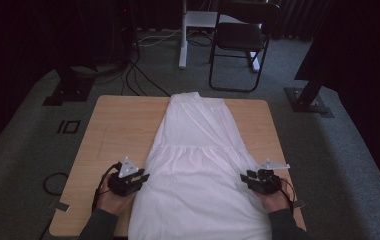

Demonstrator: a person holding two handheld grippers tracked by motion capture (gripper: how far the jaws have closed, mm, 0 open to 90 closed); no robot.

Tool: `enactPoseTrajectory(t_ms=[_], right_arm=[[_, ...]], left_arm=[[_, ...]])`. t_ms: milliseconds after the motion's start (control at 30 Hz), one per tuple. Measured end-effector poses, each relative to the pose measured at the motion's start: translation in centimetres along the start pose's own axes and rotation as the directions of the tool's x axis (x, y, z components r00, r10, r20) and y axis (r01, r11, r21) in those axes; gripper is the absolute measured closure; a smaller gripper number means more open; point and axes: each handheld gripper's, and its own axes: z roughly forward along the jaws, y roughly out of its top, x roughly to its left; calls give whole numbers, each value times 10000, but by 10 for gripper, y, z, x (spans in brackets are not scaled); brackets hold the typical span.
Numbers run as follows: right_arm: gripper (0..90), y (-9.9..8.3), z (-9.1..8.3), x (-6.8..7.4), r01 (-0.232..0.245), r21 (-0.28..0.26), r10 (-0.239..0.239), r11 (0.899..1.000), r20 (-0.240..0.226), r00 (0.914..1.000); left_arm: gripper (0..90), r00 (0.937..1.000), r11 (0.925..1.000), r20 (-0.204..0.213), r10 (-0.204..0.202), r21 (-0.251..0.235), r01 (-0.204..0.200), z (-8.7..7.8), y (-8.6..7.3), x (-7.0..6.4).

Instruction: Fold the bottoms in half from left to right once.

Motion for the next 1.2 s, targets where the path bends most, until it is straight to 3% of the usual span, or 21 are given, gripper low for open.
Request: enactPoseTrajectory(t_ms=[133,167,200,233,267,367,533,567,600,633,667,700,767,800,867,900,967,1000,1033,1133,1200], right_arm=[[529,35,7,-11,190,-641,-174,9978,246,9995],[529,35,7,-11,190,-641,-174,9978,246,9995],[522,43,13,-14,265,-645,-246,9976,299,9993],[504,67,37,-20,424,-498,-407,9979,344,9986],[504,67,37,-20,424,-498,-407,9979,344,9986],[478,82,66,-25,486,-36,-484,9988,451,9978],[490,88,107,-32,220,550,-244,9982,441,9987],[490,88,107,-32,220,550,-244,9982,441,9987],[567,88,113,-32,125,881,-159,9960,378,9992],[754,88,116,-29,227,1063,-276,9941,454,9986],[825,89,112,-26,318,935,-368,9951,519,9980],[857,91,107,-23,466,744,-515,9961,655,9965],[863,96,95,-17,842,422,-880,9956,980,9913],[869,102,74,-13,1208,-282,-1157,9923,1416,9831],[870,105,65,-14,1296,-622,-1169,9896,1761,9774],[871,106,56,-16,1185,-909,-971,9888,2115,9725],[871,105,50,-21,933,-1153,-641,9889,2355,9698],[870,104,49,-25,843,-1118,-528,9902,2591,9644],[868,89,68,-45,125,-174,-71,9998,2831,9591],[866,77,85,-55,-224,343,125,9992,2655,9640],[864,68,96,-59,-457,586,300,9972,2447,9691]], left_arm=[[552,9993,9993,-380,51,-379,-65,12,35,13],[533,9993,9993,-380,51,-379,-65,12,35,13],[533,9994,9994,-338,-92,-328,81,27,49,22],[485,9993,9996,-307,-211,-197,205,35,54,27],[485,9989,9993,-322,-352,-93,349,45,57,32],[437,9957,9955,-428,-824,427,843,74,58,45],[411,9824,9751,-617,-1762,1254,1828,109,43,60],[431,9824,9751,-617,-1762,1254,1828,109,43,60],[431,9832,9721,-232,-1809,1475,1823,113,40,60],[679,9854,9755,-198,-1689,1396,1700,111,41,58],[809,9869,9788,-85,-1612,1263,1610,107,43,56],[862,9885,9835,-66,-1512,999,1511,102,45,53],[875,9914,9902,-45,-1309,482,1310,91,53,47],[874,9919,9917,-63,-1266,213,1267,84,57,44],[871,9909,9907,193,-1333,-261,1337,75,62,41],[846,9906,9907,380,-1311,-328,1324,75,64,39],[658,9908,9910,398,-1296,-297,1308,76,65,37],[658,9926,9925,61,-1211,-170,1212,83,66,36],[500,9903,9903,116,-1382,-117,1383,87,66,37],[453,9831,9833,-205,-1822,9,1822,100,68,41],[420,9823,9822,-434,-1823,388,1840,112,72,42]])
